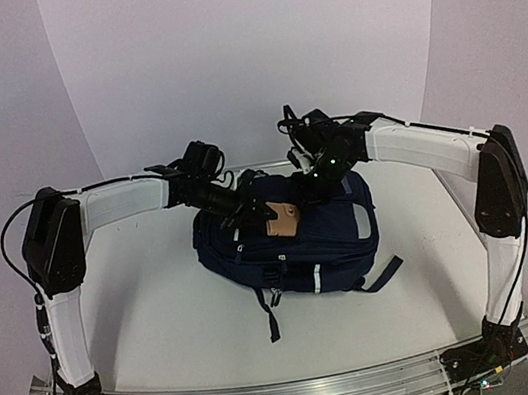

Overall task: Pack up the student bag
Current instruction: Place the personal item in the student bag.

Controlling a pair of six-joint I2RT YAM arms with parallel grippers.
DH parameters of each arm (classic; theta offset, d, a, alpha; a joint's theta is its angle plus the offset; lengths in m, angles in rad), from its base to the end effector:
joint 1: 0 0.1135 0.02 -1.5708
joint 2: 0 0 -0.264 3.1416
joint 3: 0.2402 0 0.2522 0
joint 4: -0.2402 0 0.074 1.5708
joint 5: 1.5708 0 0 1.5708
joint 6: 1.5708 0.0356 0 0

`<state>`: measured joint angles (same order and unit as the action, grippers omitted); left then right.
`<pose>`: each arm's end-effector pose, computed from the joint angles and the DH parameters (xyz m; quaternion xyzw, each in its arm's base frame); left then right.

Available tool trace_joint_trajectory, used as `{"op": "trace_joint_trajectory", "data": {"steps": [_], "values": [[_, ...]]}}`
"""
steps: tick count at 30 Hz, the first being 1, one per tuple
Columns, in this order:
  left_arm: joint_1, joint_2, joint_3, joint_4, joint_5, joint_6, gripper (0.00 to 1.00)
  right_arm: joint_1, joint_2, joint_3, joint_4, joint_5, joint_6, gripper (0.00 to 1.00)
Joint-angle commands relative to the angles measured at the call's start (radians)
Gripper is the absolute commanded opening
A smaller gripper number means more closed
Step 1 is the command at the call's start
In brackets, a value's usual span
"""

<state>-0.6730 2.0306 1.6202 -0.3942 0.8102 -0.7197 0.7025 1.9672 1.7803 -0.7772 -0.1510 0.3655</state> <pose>0.3390 -0.3032 0.2364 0.1274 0.8556 -0.5008 0.0291 0.3293 0.2858 0.2808 -0.1818 0.9344 0.2136 0.2198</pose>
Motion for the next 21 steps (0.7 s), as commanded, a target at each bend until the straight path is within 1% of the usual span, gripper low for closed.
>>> {"op": "trace_joint_trajectory", "data": {"steps": [1, 7, 11, 14, 21], "values": [[-0.013, 0.072, 0.132, -0.125, 0.099, 0.060, 0.00, -0.001, -0.084, -0.011, 0.040, 0.007, -0.019, 0.00], [-0.012, 0.168, 0.239, -0.225, 0.107, 0.079, 0.00, 0.001, -0.092, -0.013, 0.052, 0.011, -0.018, 0.00], [-0.010, 0.211, 0.294, -0.296, 0.044, 0.098, 0.00, 0.002, -0.098, -0.006, 0.055, 0.003, -0.019, 0.00], [-0.010, 0.258, 0.364, -0.345, 0.018, 0.106, 0.00, 0.008, -0.098, 0.001, 0.057, -0.004, -0.015, 0.00], [-0.015, 0.321, 0.456, -0.361, -0.010, 0.095, 0.00, 0.018, -0.088, 0.032, 0.059, -0.019, -0.006, 0.00]]}}
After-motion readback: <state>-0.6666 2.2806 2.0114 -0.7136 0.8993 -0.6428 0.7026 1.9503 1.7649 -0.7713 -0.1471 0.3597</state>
